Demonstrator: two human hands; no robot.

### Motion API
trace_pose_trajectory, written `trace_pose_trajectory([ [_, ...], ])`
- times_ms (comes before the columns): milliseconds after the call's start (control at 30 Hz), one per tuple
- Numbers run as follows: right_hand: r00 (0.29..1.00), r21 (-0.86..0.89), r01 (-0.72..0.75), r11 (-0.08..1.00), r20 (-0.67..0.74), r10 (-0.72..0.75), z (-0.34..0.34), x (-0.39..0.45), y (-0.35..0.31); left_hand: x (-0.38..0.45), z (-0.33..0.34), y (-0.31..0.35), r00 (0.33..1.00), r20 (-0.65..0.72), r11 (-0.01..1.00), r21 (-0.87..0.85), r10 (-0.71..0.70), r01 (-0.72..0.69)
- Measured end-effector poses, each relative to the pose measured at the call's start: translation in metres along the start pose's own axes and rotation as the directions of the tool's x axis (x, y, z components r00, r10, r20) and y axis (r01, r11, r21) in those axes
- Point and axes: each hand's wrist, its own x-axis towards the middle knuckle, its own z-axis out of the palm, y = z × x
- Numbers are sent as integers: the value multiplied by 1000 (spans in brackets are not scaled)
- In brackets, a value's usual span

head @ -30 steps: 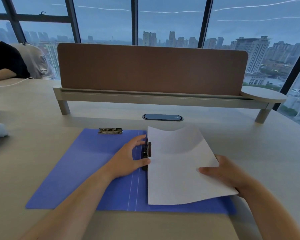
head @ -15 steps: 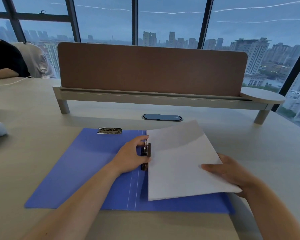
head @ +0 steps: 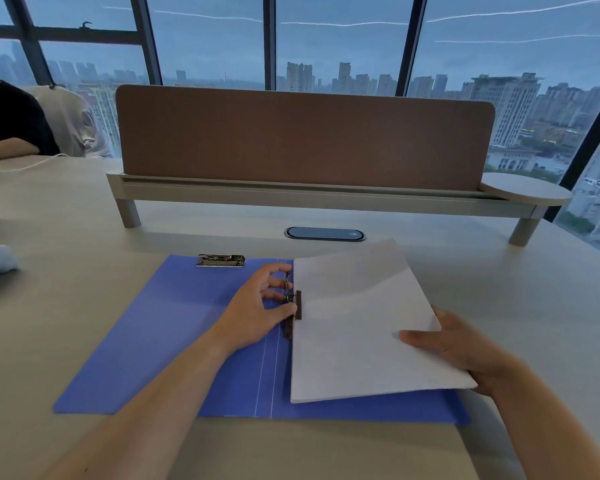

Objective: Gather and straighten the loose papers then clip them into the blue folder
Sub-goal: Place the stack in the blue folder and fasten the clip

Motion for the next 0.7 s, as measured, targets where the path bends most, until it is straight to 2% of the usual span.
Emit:
trace_pose_trajectory([
  [133, 998, -128, -54, 990, 31, 58, 1, -3, -1, -1, 2, 0, 998, -62, 1000, 24, 21, -20],
  [367, 998, -187, -66, 980, -9, 65, 3, -4, -2, -7, 5, 3, 981, -158, 980, 178, 115, -86],
  [533, 991, -181, -56, 982, -131, 32, 4, 4, 3, -9, 6, 2, 972, -208, 986, 149, 111, -81],
  [700, 968, -342, -71, 937, -249, -17, 3, 16, 11, -10, 6, 2, 970, -228, 995, 81, 79, -62],
])
